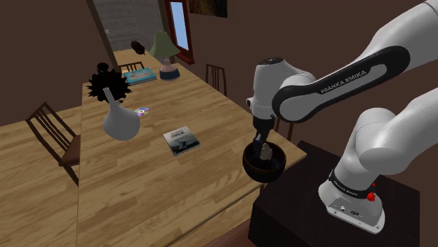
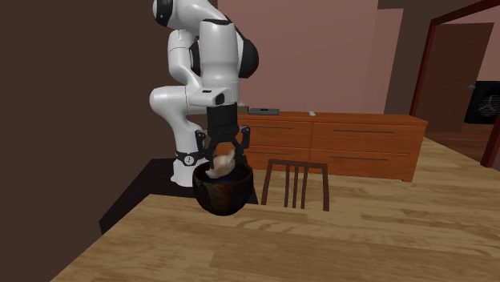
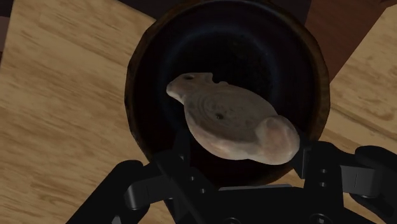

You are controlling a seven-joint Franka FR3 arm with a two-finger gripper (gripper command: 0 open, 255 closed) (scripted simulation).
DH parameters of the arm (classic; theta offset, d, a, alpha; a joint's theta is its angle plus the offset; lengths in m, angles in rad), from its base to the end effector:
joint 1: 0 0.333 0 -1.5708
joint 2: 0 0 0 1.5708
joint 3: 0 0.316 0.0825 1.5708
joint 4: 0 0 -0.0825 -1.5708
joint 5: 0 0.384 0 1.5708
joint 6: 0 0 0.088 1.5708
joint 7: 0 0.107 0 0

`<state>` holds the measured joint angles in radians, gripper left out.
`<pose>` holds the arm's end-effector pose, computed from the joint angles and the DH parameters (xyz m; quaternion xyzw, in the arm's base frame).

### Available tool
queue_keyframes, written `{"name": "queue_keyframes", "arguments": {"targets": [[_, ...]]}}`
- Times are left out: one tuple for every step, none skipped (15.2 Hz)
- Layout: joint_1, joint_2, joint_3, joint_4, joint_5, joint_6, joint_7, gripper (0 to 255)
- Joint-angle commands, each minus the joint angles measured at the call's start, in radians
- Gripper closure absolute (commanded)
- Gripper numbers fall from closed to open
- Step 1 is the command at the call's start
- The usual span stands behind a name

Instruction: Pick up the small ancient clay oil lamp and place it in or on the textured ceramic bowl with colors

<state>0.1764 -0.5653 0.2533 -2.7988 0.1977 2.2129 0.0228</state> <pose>0.3109 0.1392 0.3585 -0.9923 -0.1225 0.0153 0.0079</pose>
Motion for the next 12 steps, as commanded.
{"name": "queue_keyframes", "arguments": {"targets": [[-0.001, 0.012, 0.003, -0.003, 0.001, 0.016, 0.0, 255], [-0.001, 0.012, 0.003, -0.003, 0.001, 0.016, 0.0, 255], [-0.001, 0.012, 0.003, -0.003, 0.001, 0.016, 0.0, 255], [-0.001, 0.012, 0.003, -0.003, 0.001, 0.016, 0.0, 255], [-0.001, 0.012, 0.003, -0.003, 0.001, 0.016, 0.0, 255], [-0.001, 0.012, 0.003, -0.003, 0.001, 0.016, 0.0, 255], [-0.001, 0.012, 0.003, -0.003, 0.001, 0.016, 0.0, 255], [-0.001, 0.012, 0.003, -0.003, 0.001, 0.016, 0.0, 255], [-0.001, 0.012, 0.003, -0.003, 0.001, 0.016, 0.0, 0], [-0.001, 0.012, 0.003, -0.003, 0.001, 0.016, 0.0, 0], [-0.001, 0.013, 0.003, -0.003, 0.001, 0.016, 0.0, 0], [-0.001, 0.013, 0.003, -0.003, 0.001, 0.016, 0.0, 0]]}}
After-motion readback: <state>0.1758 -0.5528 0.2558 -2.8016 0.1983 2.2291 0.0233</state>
